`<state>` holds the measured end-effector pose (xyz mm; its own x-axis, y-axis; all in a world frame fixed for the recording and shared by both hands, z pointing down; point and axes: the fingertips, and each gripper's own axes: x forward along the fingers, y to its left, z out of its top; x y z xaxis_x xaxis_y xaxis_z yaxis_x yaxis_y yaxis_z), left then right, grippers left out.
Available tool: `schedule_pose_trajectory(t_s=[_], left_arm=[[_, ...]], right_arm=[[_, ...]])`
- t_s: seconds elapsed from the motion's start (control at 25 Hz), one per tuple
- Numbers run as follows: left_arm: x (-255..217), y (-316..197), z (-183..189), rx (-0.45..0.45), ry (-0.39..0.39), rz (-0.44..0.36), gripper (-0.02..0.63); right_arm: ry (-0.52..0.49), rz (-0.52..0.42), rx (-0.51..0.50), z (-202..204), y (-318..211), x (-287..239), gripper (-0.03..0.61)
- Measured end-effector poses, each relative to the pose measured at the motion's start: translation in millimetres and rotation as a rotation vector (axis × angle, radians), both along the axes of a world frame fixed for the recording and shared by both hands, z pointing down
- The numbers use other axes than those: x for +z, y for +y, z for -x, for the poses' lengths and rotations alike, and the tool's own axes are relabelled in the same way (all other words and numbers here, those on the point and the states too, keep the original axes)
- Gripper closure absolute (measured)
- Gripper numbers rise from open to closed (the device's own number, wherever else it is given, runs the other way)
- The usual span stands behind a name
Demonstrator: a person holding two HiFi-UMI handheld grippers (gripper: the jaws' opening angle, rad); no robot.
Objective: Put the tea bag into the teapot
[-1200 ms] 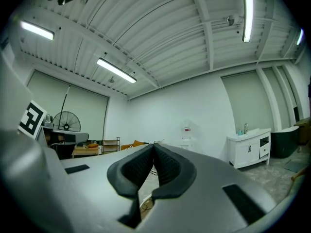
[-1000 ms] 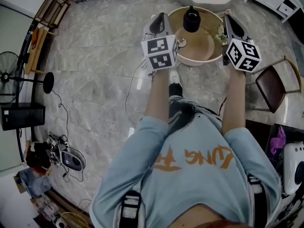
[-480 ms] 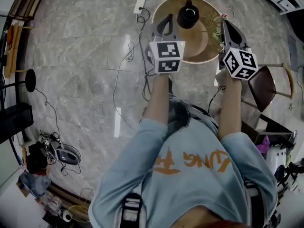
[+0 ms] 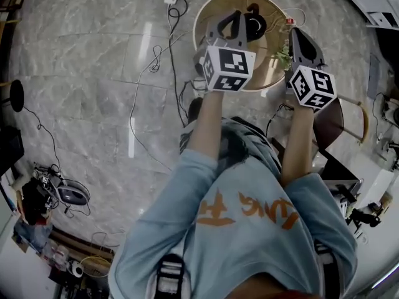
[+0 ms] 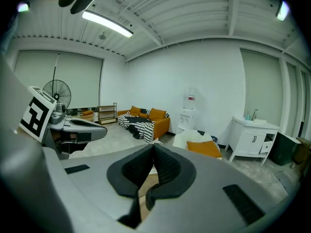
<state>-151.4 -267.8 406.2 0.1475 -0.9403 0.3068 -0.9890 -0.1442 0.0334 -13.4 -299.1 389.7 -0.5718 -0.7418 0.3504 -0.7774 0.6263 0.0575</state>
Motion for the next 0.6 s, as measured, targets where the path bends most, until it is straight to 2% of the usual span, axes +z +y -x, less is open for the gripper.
schedule_pose_trajectory(t_s=[0.24, 0.4, 0.6], left_arm=[[41.9, -27.9, -9.6, 0.004, 0.029, 0.096, 0.589], [62.5, -40.4, -15.6, -0.087, -0.031, 0.149, 0.589], [89.4, -57.3, -34.4, -0.082, -0.036, 0.209, 0.589]], right_arm=[[0.05, 0.05, 0.005, -6.7, -12.7, 32.0, 0.565], [0.052, 0.098, 0.017, -27.5, -20.6, 54.2, 0.565], [0.036, 0.161, 0.001, -41.0, -41.6, 88.5, 0.565]])
